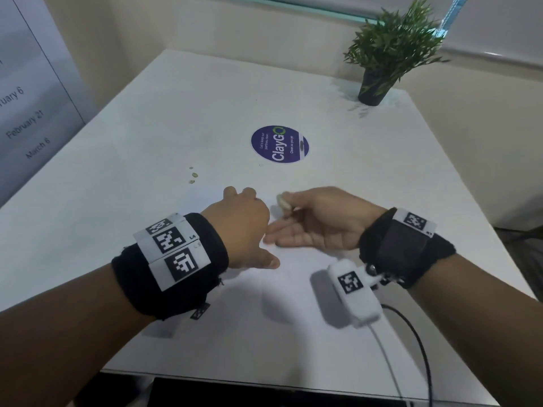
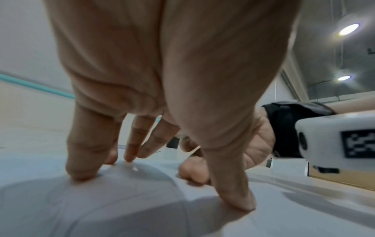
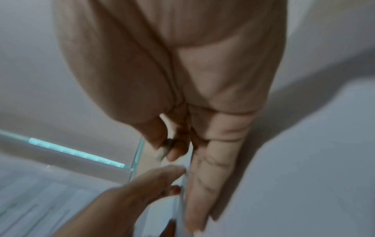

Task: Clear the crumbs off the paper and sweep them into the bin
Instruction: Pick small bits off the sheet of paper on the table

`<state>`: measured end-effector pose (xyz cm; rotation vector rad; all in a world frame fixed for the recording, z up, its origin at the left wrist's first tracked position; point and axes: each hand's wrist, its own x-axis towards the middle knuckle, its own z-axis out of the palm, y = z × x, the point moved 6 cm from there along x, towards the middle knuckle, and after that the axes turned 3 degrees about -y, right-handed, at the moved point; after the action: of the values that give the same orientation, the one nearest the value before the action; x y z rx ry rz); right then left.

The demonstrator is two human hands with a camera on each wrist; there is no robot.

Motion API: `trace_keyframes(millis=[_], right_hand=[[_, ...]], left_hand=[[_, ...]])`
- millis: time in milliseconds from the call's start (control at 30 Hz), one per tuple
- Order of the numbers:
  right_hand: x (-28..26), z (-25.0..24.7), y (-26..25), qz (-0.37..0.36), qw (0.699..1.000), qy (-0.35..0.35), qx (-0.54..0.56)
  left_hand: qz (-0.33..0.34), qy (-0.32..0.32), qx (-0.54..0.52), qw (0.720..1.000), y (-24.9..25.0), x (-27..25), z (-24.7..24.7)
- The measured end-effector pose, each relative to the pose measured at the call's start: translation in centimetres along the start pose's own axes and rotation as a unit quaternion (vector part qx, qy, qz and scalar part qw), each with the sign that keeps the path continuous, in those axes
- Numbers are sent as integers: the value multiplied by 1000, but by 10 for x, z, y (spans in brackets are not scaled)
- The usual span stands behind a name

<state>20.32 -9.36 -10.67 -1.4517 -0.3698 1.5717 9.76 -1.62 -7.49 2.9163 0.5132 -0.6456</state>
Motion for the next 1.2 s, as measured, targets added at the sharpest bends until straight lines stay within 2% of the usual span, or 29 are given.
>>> trace_keyframes(millis=[67,133,200,267,333,400,433,467,567,600,633,667,733,800,833,867,933,967,1100,1200], right_hand=[[6,-32,-16,-77,987,96,101],[-2,-67,-35,-179,945,208,180],[-12,-81,-42,-230,919,243,208],[-15,-61,-38,-216,943,173,184],[-14,-26,-19,-122,985,62,106],[-12,-7,-1,-41,999,-12,19],[-10,-12,1,-29,999,-6,24],[-7,-28,-3,-43,997,33,60],[-10,-85,-32,-157,954,199,163],[-15,-96,-39,-192,937,239,166],[-19,-100,-43,-217,929,252,166],[-22,-93,-44,-227,932,230,163],[-23,-61,-39,-196,965,137,109],[-23,-28,-27,-127,987,79,-64],[-21,-17,-23,-107,972,74,-194],[-17,-10,-22,-99,935,78,-331],[-8,1,-30,-100,828,108,-542],[-3,2,-34,-95,791,121,-592],[8,-9,-45,-53,722,128,-678],[3,-30,-54,-23,700,151,-697]], left_hand=[[-2,0,-13,1000,-1,0,1],[-2,-2,-23,1000,-1,0,3],[-5,-5,-20,1000,-1,0,3],[-6,-6,-21,1000,-2,0,3],[-4,-7,-16,1000,-1,0,2],[-3,-9,-5,1000,-1,0,1],[-4,-9,-7,1000,-1,-1,1],[-5,-7,-11,1000,-1,-1,1],[-8,-2,-19,1000,-2,-1,1],[-7,-2,-21,1000,-2,-1,2],[-6,-2,-21,1000,-2,0,2],[-4,-1,-20,1000,-2,1,2],[-1,-2,-22,1000,-3,2,3],[-2,-2,-23,1000,-3,3,2],[-3,-2,-20,1000,-3,3,2],[-6,-3,-16,1000,-2,3,2],[-12,-3,-10,1000,-2,2,1],[-14,-3,-8,1000,-2,1,1],[-14,-1,-11,1000,-3,1,2],[-12,-1,-24,1000,-4,1,2]])
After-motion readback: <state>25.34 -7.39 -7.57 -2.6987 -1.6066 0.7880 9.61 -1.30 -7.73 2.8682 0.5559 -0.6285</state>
